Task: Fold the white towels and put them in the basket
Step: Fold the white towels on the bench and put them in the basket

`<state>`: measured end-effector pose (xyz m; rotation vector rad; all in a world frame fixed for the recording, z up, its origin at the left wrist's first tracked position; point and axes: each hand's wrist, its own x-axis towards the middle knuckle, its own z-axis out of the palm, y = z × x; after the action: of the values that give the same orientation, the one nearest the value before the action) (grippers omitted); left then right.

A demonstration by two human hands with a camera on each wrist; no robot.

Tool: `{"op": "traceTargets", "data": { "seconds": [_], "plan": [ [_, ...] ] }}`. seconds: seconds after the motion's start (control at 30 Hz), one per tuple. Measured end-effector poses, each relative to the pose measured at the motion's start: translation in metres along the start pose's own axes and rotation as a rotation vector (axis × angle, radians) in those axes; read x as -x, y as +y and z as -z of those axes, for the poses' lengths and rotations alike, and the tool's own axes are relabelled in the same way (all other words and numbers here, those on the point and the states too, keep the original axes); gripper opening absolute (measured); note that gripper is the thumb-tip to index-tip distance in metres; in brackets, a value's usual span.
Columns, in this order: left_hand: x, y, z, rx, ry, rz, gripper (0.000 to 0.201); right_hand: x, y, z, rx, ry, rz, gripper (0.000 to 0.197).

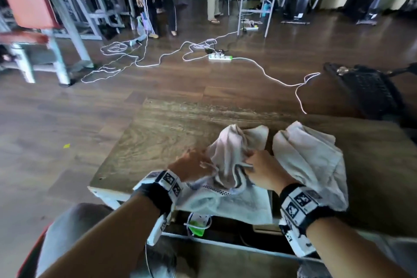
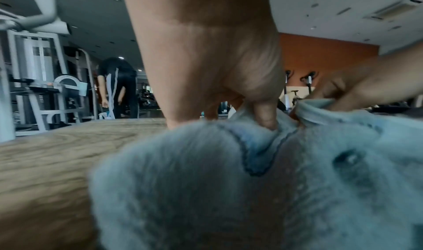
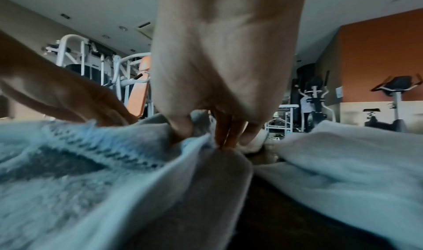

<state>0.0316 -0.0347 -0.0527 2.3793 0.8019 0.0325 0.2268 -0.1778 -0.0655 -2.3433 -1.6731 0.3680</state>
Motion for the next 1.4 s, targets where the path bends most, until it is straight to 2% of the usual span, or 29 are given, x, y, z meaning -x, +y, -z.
{"op": "traceTargets", "data": {
  "seconds": [0.07, 0.13, 0.17, 0.23, 0.27, 0.33, 0.4, 0.47, 0.53, 0.6, 0.7, 0.77, 0.83, 0.9, 0.97, 1.03, 1.1, 1.17, 1.27, 1.4],
  "plan": [
    [-0.018, -0.001, -0.007, -0.112, 0.013, -0.038, 0.025, -0.015, -0.005, -0.004, -0.026, -0.013, 0.001, 0.019],
    [-0.04, 0.004, 0.0, -0.196, 0.018, -0.09, 0.028, -0.032, -0.009, 0.009, -0.022, -0.023, 0.002, 0.021],
    [-0.053, 0.005, 0.01, -0.22, 0.062, -0.103, 0.029, -0.044, -0.008, 0.021, -0.033, -0.007, -0.026, 0.021],
    [-0.079, 0.008, 0.041, -0.187, 0.228, -0.098, 0.039, -0.077, 0.0, 0.052, -0.072, 0.128, -0.058, 0.022],
    [-0.09, 0.01, 0.06, -0.171, 0.347, -0.092, 0.045, -0.094, 0.004, 0.068, -0.107, 0.226, -0.026, 0.019],
    [-0.109, 0.012, 0.095, -0.121, 0.564, -0.097, 0.043, -0.123, 0.007, 0.103, -0.17, 0.345, 0.064, 0.015],
    [-0.121, 0.018, 0.127, -0.085, 0.656, -0.102, 0.034, -0.144, 0.012, 0.134, -0.172, 0.416, 0.098, 0.02],
    [-0.128, 0.016, 0.157, -0.088, 0.709, -0.061, 0.023, -0.156, 0.021, 0.162, -0.123, 0.473, -0.013, 0.022],
    [-0.131, 0.005, 0.182, -0.07, 0.751, 0.027, 0.021, -0.16, 0.034, 0.18, -0.08, 0.533, -0.133, 0.017],
    [-0.132, -0.003, 0.197, 0.034, 0.752, 0.105, 0.024, -0.164, 0.042, 0.183, -0.047, 0.561, -0.155, 0.022],
    [-0.137, -0.003, 0.201, 0.155, 0.706, 0.129, 0.018, -0.166, 0.044, 0.176, 0.014, 0.559, -0.193, 0.017],
    [-0.141, 0.002, 0.196, 0.373, 0.674, 0.151, 0.014, -0.17, 0.046, 0.17, -0.001, 0.518, -0.238, 0.023],
    [-0.147, 0.003, 0.192, 0.518, 0.664, 0.154, 0.013, -0.172, 0.046, 0.167, -0.056, 0.511, -0.27, 0.035],
    [-0.153, 0.002, 0.19, 0.539, 0.706, 0.106, 0.01, -0.174, 0.047, 0.167, -0.112, 0.533, -0.274, 0.032],
    [-0.157, -0.001, 0.189, 0.464, 0.778, 0.056, 0.01, -0.172, 0.046, 0.165, -0.13, 0.595, -0.249, 0.019],
    [-0.154, -0.004, 0.183, 0.364, 0.831, 0.049, 0.011, -0.165, 0.045, 0.163, -0.124, 0.678, -0.205, 0.023],
    [-0.145, -0.009, 0.172, 0.341, 0.811, 0.064, 0.014, -0.156, 0.045, 0.158, -0.126, 0.67, -0.208, 0.025],
    [-0.134, -0.021, 0.158, 0.31, 0.758, 0.063, 0.015, -0.143, 0.048, 0.151, -0.112, 0.534, -0.243, 0.017],
    [-0.103, -0.039, 0.139, 0.185, 0.63, 0.113, 0.019, -0.114, 0.053, 0.136, -0.104, 0.37, -0.219, 0.018],
    [-0.049, -0.041, 0.117, 0.099, 0.563, 0.094, 0.022, -0.065, 0.051, 0.108, -0.096, 0.233, -0.098, 0.042]
  ]
}}
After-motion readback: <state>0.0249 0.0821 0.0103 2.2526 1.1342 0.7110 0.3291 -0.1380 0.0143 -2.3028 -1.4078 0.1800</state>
